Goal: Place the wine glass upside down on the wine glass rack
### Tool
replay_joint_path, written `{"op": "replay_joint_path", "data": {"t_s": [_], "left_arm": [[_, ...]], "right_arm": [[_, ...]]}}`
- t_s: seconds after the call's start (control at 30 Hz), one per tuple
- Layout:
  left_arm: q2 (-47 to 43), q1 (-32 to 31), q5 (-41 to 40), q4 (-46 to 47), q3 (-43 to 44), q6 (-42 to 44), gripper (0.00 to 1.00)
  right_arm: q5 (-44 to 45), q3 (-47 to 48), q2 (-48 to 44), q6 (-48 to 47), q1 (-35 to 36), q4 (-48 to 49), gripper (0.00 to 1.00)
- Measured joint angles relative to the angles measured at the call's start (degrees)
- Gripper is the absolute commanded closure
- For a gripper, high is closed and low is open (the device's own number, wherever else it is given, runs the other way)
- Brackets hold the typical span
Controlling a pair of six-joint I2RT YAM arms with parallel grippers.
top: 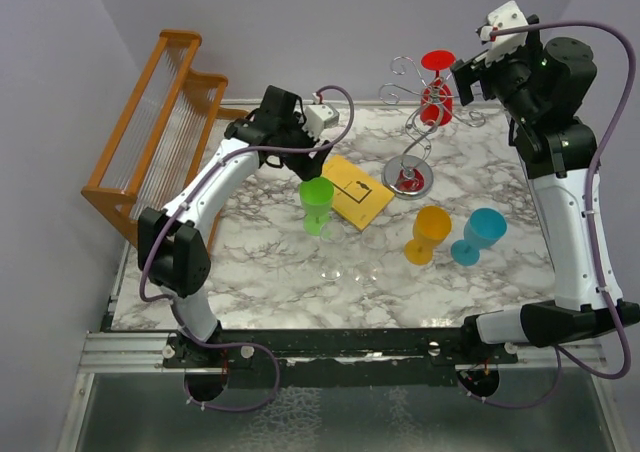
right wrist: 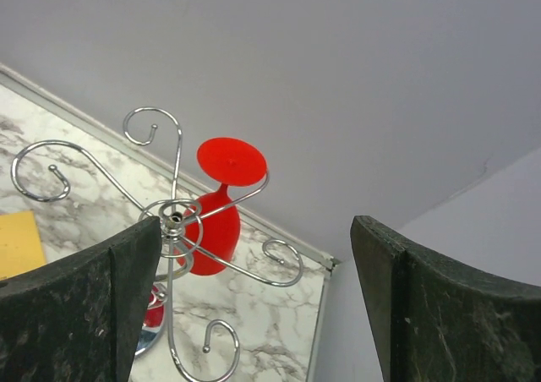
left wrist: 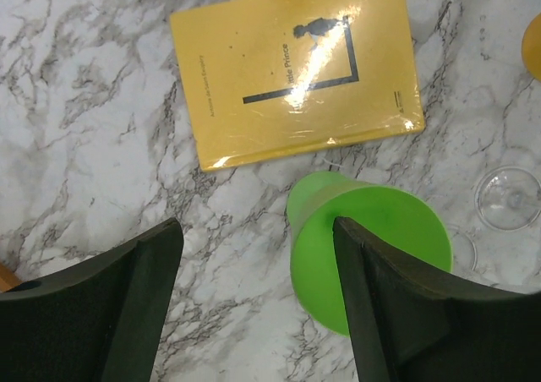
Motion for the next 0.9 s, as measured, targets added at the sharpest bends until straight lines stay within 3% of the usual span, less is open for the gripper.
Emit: {"op": "replay_joint_path", "data": {"t_s": [0.33,0.57,0.9], "left_arm": [[9.0,-2.4,-1.1,-9.7,6.4,3.0,0.67],[10.8,-2.8,-1.4,-13.3,8.0,4.3,1.00],[10.1,-2.8,-8.5,-19.7,17.4,9.5,1.00]], "right_arm": [[-2.9,-0.2,-0.1,2.3,0.0,-2.6,0.11],[-3.7,-0.2,-0.1,2.7,0.0,-3.4,0.13],[-6.2,1.1,0.9,4.3,0.0,-4.3,0.17]]}}
